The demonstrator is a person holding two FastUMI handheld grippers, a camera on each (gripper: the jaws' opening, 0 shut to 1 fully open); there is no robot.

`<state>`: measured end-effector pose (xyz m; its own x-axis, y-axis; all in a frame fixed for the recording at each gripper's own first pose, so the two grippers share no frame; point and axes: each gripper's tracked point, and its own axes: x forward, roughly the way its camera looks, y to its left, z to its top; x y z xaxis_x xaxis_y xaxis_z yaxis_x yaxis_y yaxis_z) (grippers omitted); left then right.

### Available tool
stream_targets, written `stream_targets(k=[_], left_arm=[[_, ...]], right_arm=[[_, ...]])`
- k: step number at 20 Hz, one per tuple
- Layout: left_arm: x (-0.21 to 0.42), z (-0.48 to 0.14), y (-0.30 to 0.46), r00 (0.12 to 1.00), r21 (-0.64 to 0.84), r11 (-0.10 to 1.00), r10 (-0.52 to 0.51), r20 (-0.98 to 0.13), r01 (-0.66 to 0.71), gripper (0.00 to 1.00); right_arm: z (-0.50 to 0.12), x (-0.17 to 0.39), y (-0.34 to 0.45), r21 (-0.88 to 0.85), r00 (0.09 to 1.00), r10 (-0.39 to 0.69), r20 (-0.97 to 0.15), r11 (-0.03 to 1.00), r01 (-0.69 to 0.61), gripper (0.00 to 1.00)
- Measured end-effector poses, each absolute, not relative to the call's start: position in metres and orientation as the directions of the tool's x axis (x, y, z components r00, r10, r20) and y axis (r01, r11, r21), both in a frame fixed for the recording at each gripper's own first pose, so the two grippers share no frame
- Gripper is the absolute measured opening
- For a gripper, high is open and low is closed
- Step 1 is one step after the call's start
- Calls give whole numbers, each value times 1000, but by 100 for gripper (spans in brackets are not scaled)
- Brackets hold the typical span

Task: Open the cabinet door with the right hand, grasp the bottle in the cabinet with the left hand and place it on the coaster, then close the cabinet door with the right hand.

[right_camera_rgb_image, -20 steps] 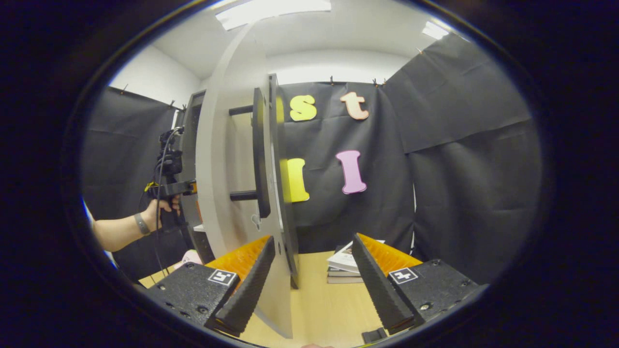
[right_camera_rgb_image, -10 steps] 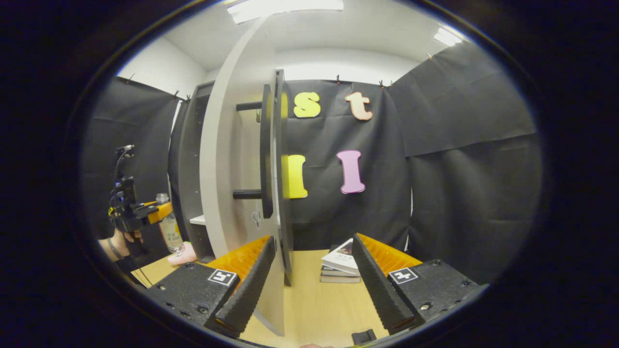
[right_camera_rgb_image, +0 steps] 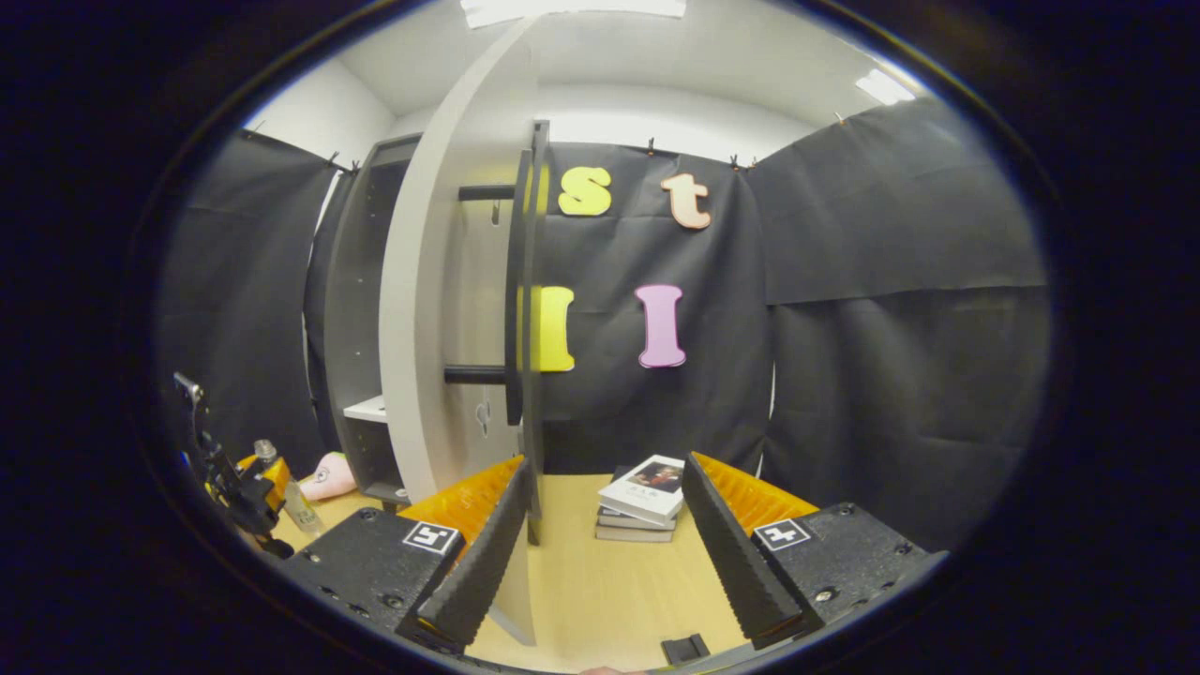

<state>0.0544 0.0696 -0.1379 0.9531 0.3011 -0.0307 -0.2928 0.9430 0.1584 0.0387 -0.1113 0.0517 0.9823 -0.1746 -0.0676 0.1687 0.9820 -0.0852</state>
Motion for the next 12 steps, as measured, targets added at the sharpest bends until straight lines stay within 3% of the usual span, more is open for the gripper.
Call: stream_targets(k=[5, 7, 8, 12], left_arm=[[30, -189, 68, 948, 126, 944, 314, -56, -306, 43], [22, -200, 67, 945, 134, 939, 324, -42, -316, 43], [21, -205, 66, 946, 145, 938, 322, -39, -314, 43], [16, -219, 62, 950, 189, 936, 310, -34, -298, 43]], right_arm=[[50, 37, -112, -71, 977, -192, -91, 980, 186, 99], [51, 36, -112, -85, 974, -206, -93, 976, 198, 95], [52, 35, -113, -96, 973, -212, -94, 974, 203, 99], [54, 34, -113, -142, 966, -240, -99, 964, 225, 95]])
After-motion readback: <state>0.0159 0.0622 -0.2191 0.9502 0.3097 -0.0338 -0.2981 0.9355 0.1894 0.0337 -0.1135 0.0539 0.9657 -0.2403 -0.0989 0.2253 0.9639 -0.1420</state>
